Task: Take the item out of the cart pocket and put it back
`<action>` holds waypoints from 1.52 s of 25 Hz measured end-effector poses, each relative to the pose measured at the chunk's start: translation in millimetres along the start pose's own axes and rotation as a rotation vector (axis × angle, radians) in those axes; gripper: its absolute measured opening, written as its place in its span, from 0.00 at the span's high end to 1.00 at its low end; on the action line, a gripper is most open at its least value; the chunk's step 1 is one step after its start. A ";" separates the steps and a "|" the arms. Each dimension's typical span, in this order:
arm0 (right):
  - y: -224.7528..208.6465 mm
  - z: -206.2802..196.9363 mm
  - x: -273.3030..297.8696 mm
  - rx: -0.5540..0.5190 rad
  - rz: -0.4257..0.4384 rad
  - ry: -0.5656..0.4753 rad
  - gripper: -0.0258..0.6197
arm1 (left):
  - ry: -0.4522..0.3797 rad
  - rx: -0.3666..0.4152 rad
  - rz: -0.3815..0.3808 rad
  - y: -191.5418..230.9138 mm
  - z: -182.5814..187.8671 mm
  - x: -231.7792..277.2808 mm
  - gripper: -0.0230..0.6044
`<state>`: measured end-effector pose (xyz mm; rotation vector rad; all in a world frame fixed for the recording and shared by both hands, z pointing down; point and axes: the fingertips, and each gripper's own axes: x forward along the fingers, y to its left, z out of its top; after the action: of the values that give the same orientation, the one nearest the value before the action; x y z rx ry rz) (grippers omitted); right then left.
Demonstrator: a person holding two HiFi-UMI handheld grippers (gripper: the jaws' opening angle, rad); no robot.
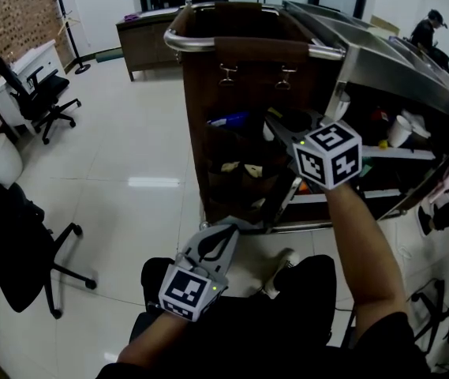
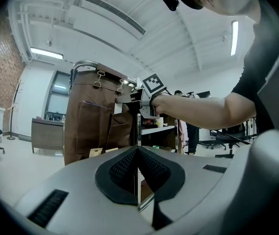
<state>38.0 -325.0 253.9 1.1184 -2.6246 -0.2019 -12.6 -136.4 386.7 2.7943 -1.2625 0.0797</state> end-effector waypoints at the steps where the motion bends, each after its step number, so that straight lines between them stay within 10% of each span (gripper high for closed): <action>1: 0.0 -2.7 2.5 -0.004 0.000 0.004 0.82 | 0.001 -0.001 -0.001 -0.3 0.0 0.2 0.96; 30: 11.0 40.6 -28.7 -0.018 0.009 -0.117 0.79 | 0.001 0.002 -0.001 -1.3 0.8 0.0 0.96; 38: 34.7 49.8 -74.2 0.119 0.039 -0.224 0.94 | 0.003 0.003 0.004 1.0 1.9 -1.8 0.96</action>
<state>48.0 -246.4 199.8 1.1408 -2.8878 -0.1745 -14.6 -135.9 384.7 2.7932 -1.2677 0.0866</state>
